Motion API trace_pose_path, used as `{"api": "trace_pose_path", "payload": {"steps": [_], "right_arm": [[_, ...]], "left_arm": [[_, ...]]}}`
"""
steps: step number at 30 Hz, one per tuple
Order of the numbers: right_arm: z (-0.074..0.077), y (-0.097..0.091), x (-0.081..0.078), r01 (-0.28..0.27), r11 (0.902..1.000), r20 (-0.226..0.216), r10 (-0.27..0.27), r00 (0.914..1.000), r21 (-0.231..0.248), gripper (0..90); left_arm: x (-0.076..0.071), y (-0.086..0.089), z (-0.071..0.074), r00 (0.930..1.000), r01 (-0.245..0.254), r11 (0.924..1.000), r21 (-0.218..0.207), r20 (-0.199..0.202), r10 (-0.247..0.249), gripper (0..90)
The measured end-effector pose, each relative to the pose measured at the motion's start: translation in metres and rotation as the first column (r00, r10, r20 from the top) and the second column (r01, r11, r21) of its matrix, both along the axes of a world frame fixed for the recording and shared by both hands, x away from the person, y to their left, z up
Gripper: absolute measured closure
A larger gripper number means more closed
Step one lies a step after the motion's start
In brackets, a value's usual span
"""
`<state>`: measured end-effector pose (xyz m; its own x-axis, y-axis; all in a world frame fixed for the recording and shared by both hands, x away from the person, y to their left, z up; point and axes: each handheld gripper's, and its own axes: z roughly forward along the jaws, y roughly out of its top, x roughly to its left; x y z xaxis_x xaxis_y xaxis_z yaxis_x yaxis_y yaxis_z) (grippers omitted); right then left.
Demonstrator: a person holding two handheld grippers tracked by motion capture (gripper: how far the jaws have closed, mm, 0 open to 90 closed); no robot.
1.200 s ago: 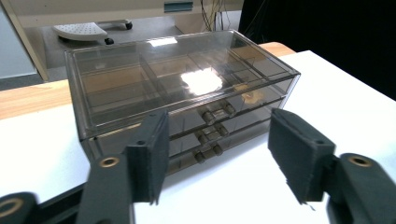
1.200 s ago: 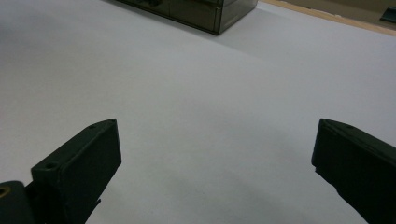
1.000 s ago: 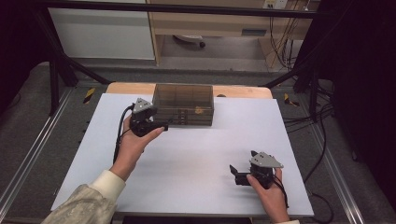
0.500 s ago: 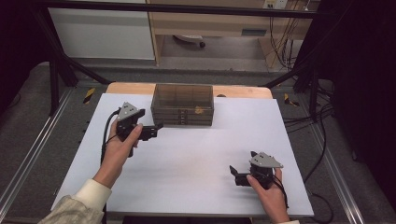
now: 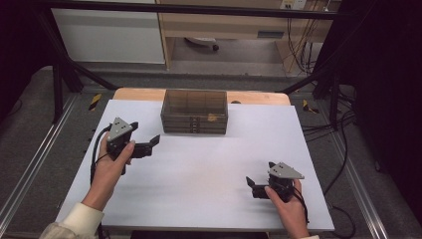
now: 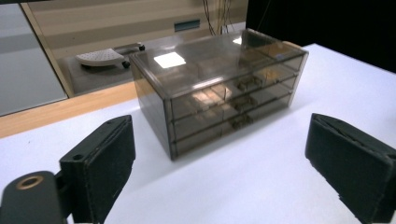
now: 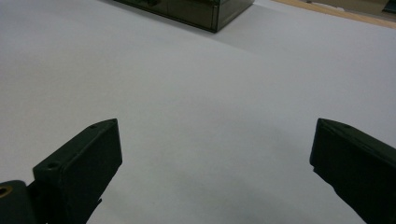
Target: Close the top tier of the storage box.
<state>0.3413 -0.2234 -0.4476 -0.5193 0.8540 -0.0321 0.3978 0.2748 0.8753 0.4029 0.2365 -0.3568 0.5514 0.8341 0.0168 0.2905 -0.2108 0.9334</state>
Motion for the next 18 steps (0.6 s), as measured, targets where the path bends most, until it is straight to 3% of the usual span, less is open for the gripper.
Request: {"api": "trace_pose_path", "payload": {"steps": [3, 11, 18], "right_arm": [[0.002, -0.002, -0.001, 0.004, 1.0, 0.005, -0.004, 1.0, 0.003, 3.0], [0.005, -0.007, -0.002, 0.021, 0.9998, 0.015, -0.021, 0.9997, -0.005, 3.0], [0.004, -0.015, -0.004, 0.048, 0.9988, 0.008, -0.048, 0.9988, 0.001, 2.3]], "left_arm": [[-0.007, 0.006, -0.004, 0.9999, -0.001, 1.0, 0.008, 0.015, 0.0, 7.5], [-0.028, 0.023, -0.007, 0.9996, -0.003, 0.9997, -0.025, 0.027, 0.004, 7.1], [-0.044, 0.044, -0.016, 0.9996, -0.028, 0.9955, -0.09, 0.005, 0.028, 6.5]]}}
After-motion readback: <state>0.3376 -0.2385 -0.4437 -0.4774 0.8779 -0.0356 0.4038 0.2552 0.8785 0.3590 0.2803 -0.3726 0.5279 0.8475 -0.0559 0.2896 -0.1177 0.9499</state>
